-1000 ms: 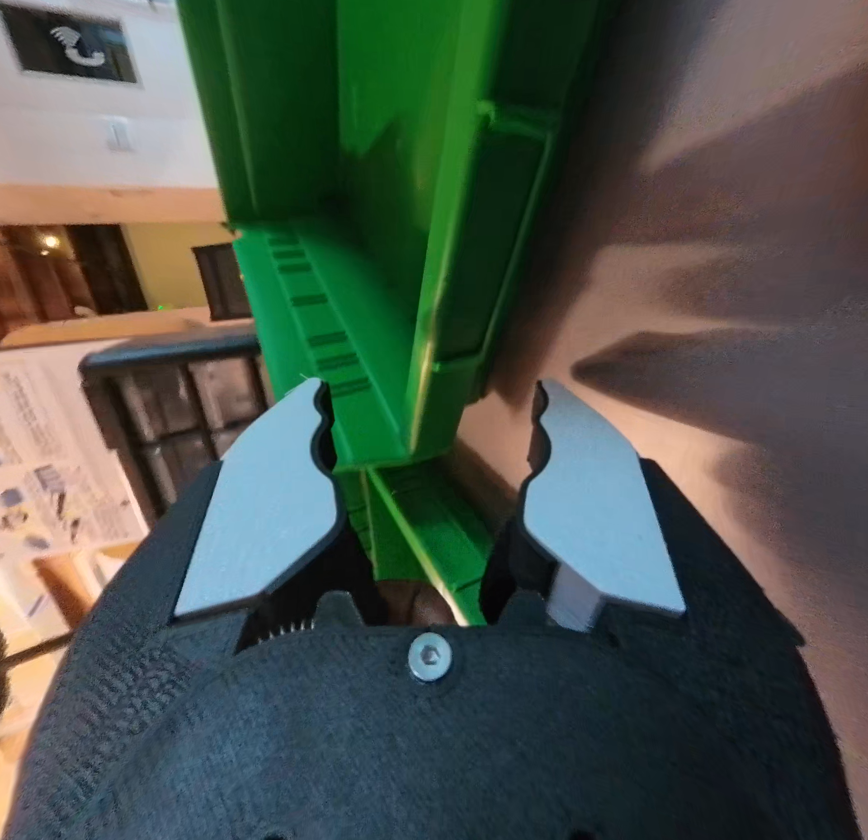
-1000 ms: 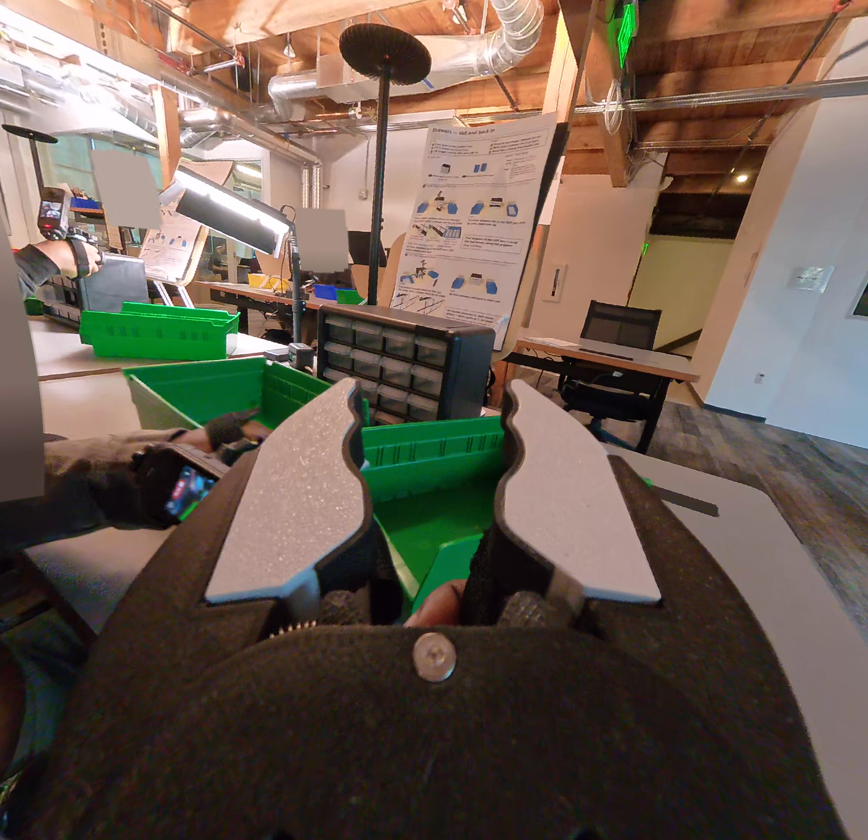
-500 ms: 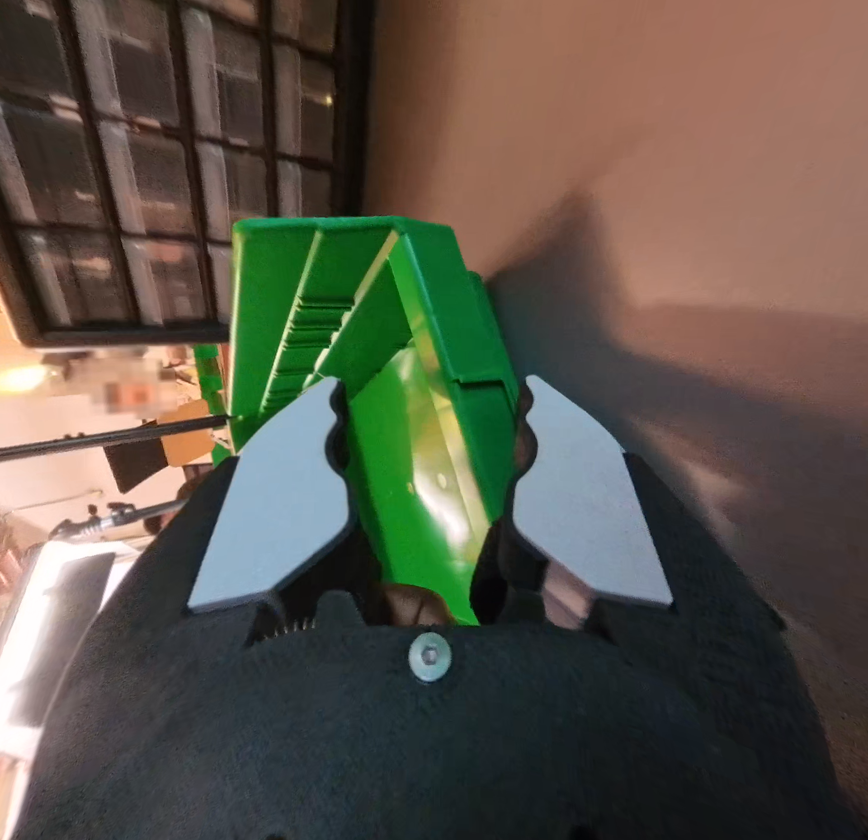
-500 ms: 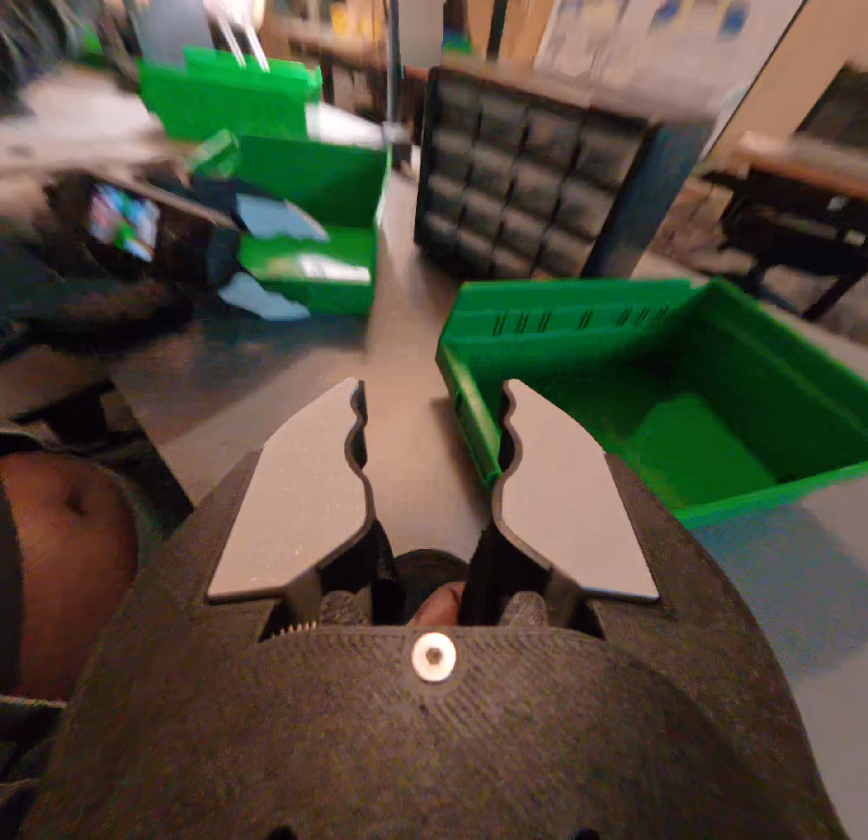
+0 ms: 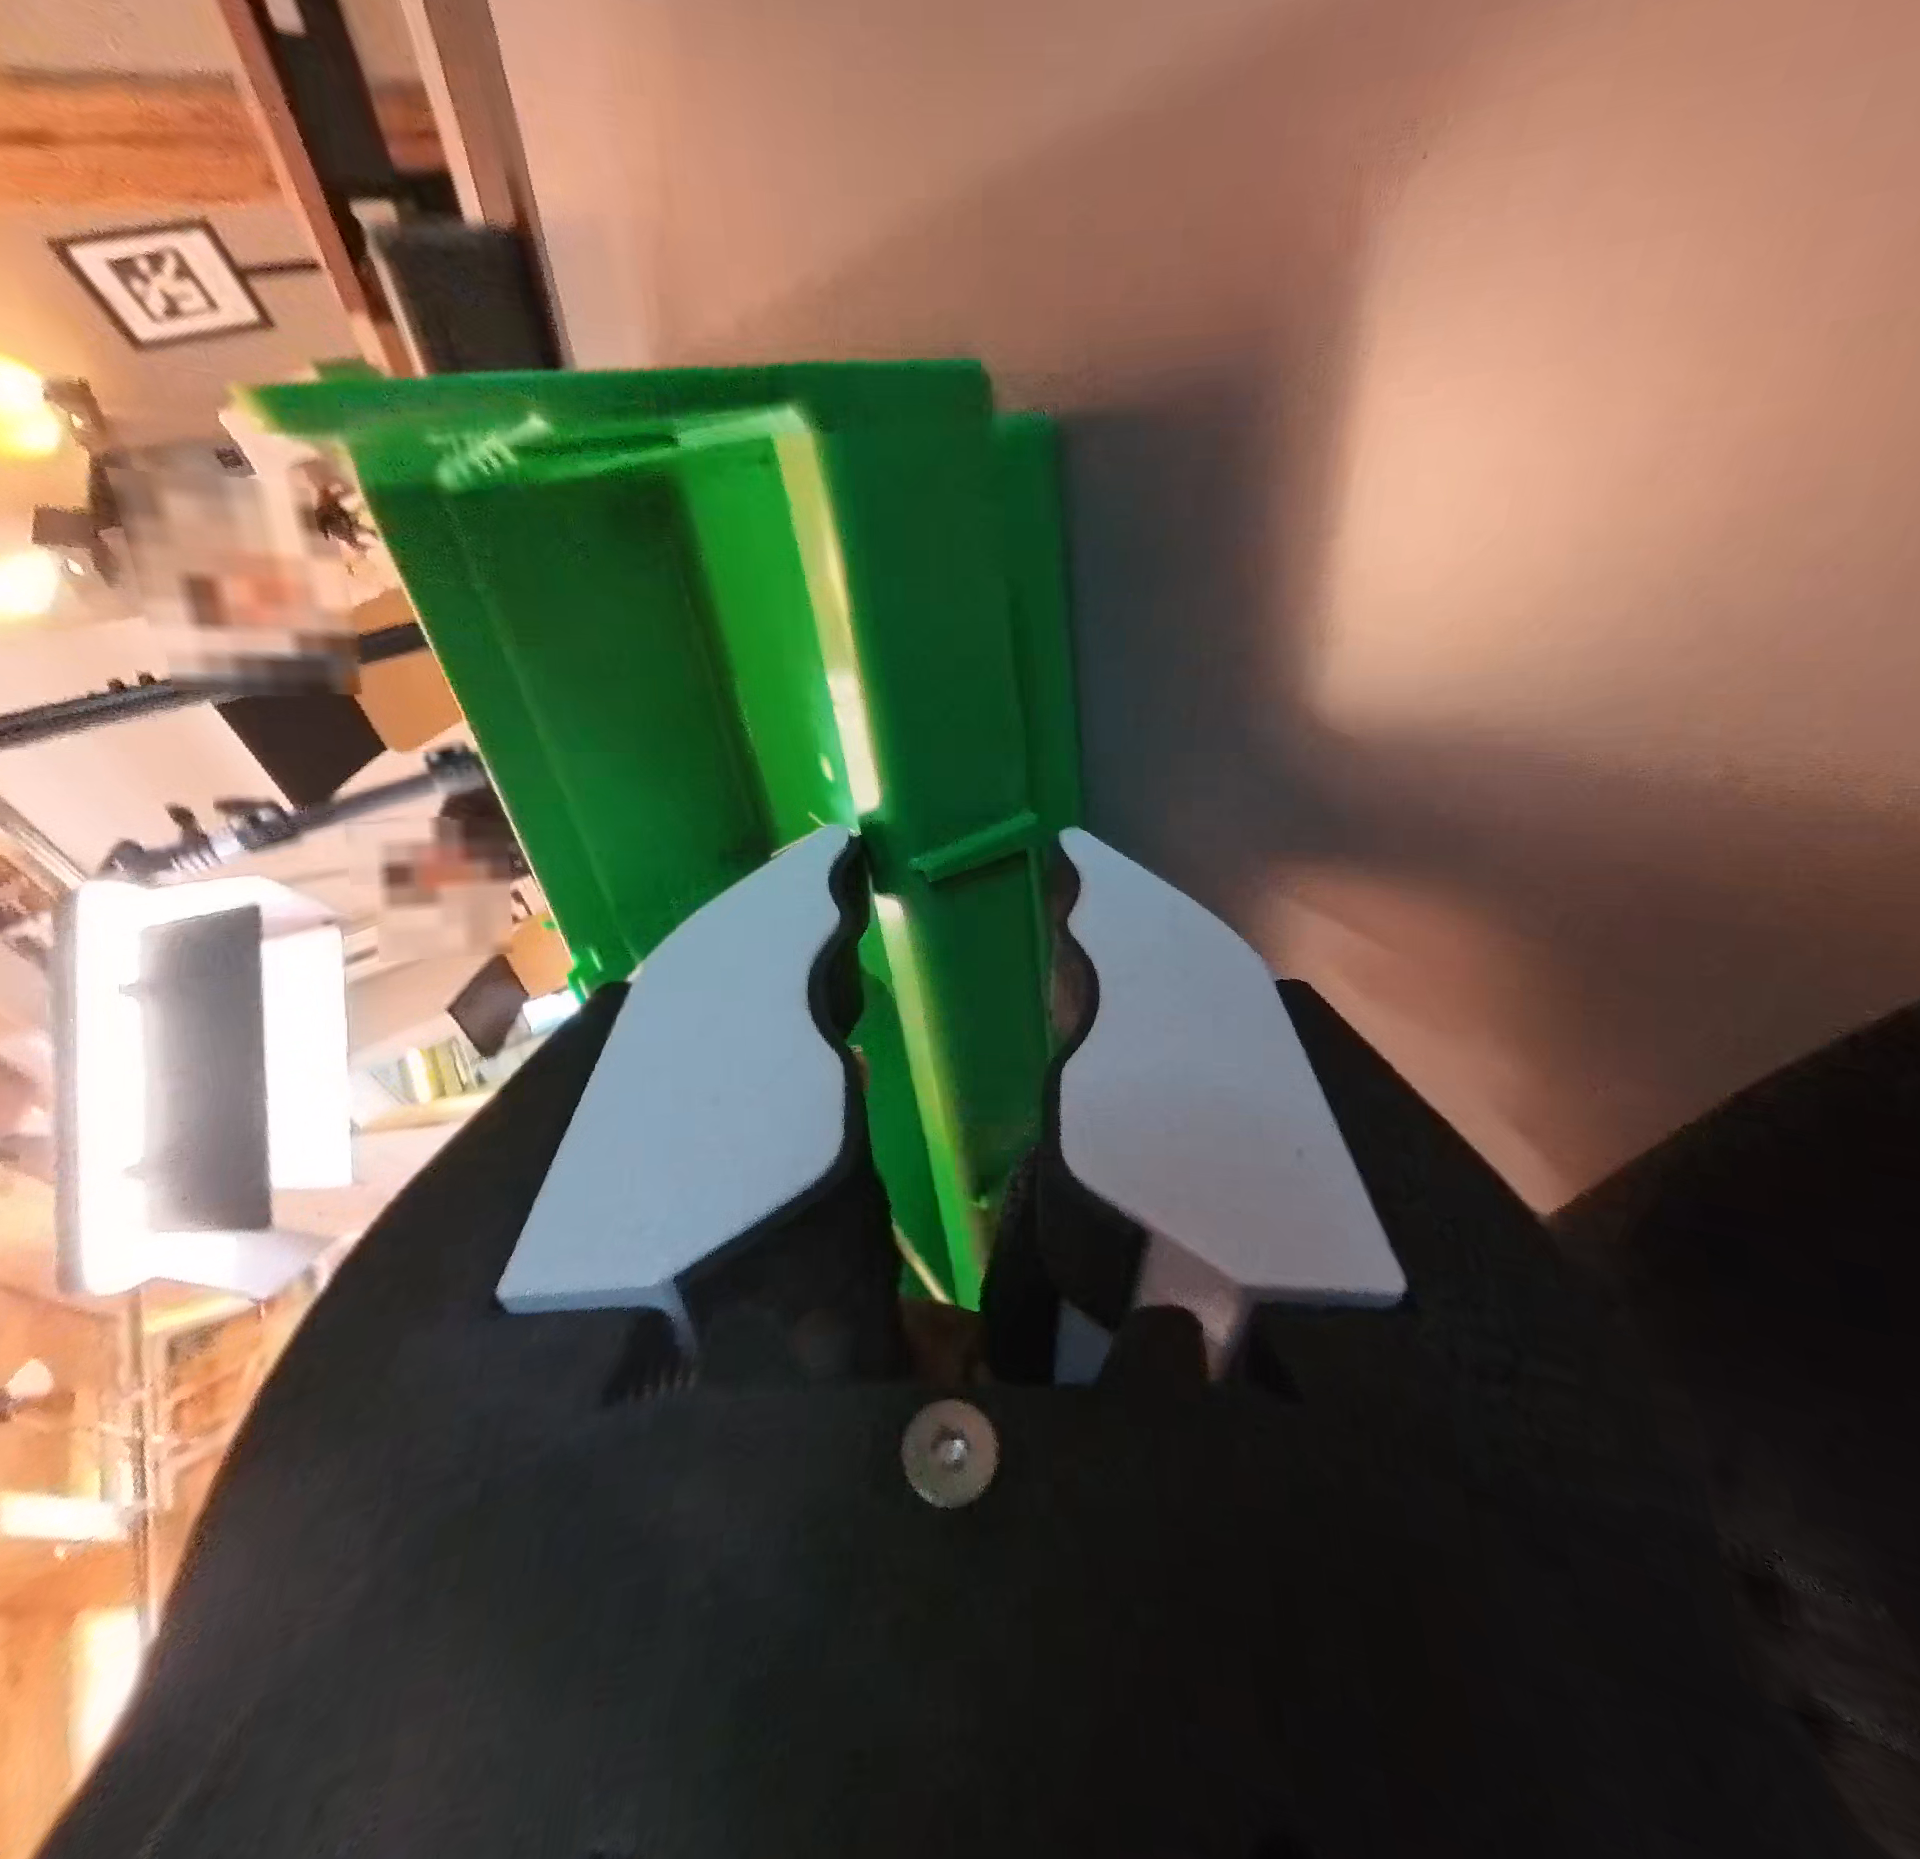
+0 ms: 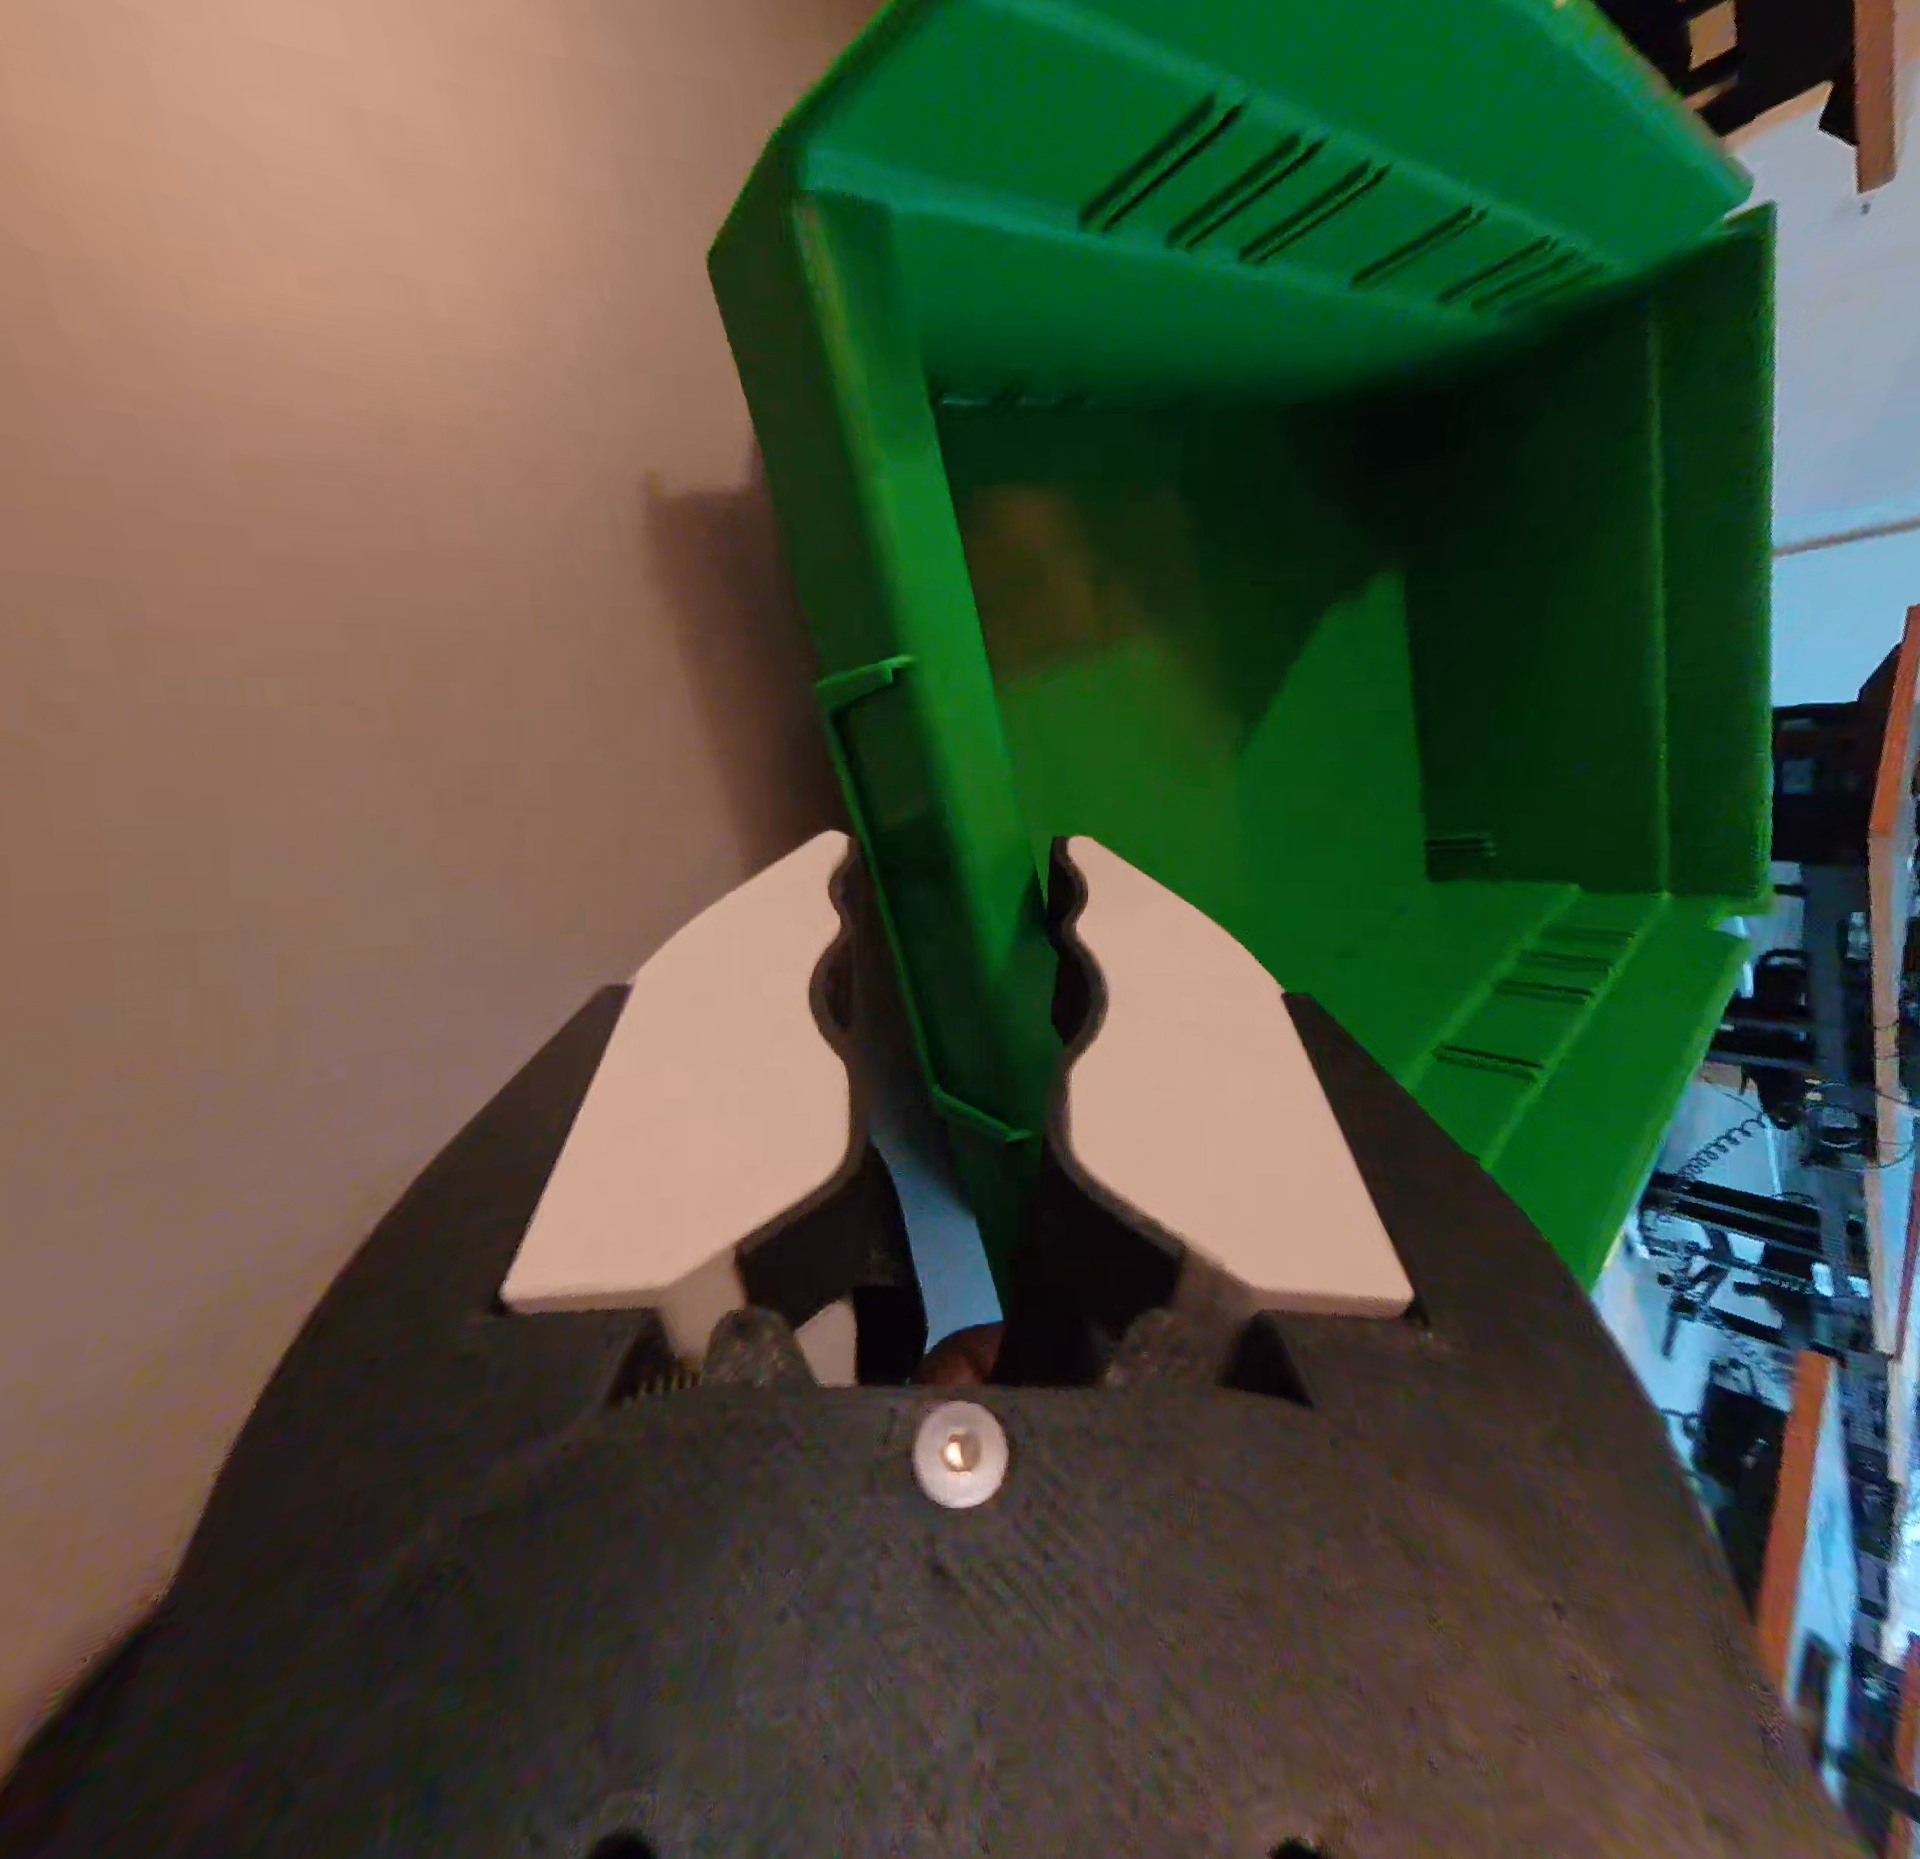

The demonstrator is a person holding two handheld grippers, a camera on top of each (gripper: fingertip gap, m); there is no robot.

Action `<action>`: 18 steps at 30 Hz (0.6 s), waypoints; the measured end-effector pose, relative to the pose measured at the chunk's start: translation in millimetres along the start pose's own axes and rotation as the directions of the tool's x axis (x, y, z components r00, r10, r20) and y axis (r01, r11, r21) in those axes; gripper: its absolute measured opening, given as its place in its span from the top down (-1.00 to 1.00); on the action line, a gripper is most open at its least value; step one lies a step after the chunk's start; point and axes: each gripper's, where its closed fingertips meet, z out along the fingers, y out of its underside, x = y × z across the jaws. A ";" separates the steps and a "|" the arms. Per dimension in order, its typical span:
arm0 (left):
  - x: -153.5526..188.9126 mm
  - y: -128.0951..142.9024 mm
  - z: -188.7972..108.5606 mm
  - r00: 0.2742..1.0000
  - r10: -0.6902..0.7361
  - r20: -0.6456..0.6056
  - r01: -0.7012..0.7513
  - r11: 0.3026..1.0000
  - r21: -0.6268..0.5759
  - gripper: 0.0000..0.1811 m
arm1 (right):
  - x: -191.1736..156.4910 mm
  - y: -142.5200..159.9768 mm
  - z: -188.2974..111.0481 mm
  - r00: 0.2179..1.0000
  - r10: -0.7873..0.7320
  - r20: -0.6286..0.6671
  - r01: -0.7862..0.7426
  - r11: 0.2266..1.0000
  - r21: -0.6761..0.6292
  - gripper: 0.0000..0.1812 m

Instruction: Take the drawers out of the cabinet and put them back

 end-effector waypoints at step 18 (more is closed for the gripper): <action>18.3 110.1 -10.7 0.997 -0.058 -0.047 0.051 0.988 -0.144 0.64 | 53.3 121.4 -24.8 0.993 -0.122 0.002 0.122 0.990 -0.070 0.60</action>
